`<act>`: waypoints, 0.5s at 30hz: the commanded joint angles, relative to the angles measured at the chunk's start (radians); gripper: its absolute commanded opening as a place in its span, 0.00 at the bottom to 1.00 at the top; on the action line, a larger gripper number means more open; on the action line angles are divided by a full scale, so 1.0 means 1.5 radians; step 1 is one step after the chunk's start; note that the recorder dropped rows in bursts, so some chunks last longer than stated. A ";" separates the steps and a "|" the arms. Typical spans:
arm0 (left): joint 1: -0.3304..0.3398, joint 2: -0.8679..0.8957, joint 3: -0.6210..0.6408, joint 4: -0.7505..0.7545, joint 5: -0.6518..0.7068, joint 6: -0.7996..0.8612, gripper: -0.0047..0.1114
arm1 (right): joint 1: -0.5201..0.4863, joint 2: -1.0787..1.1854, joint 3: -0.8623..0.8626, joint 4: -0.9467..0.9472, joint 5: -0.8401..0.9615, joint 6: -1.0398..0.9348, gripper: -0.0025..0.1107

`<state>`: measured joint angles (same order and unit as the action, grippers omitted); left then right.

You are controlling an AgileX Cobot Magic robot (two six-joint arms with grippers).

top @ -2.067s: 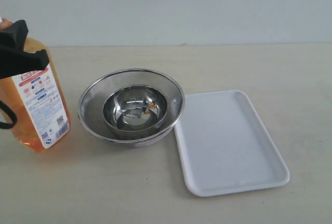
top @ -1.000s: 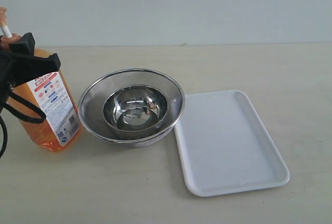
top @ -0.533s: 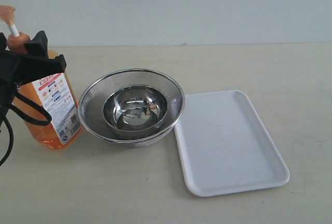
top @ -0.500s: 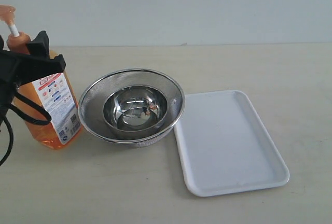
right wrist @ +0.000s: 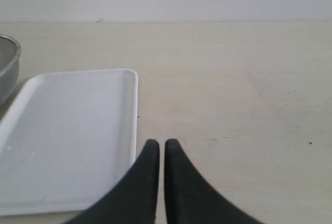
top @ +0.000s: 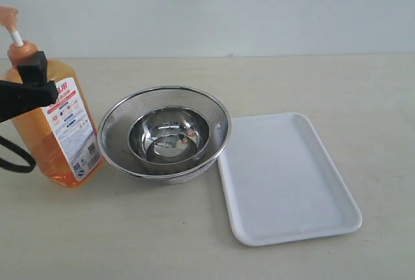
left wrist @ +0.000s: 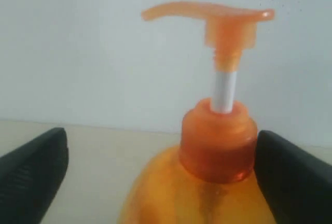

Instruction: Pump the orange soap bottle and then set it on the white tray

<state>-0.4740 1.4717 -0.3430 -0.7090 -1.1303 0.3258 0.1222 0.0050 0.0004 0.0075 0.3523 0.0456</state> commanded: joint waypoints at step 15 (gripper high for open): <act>0.016 -0.027 0.071 0.157 0.014 -0.063 0.80 | -0.002 -0.003 0.000 0.001 -0.007 0.000 0.03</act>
<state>-0.4614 1.4285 -0.2411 -0.4879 -1.1283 0.2390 0.1222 0.0050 0.0004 0.0075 0.3523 0.0456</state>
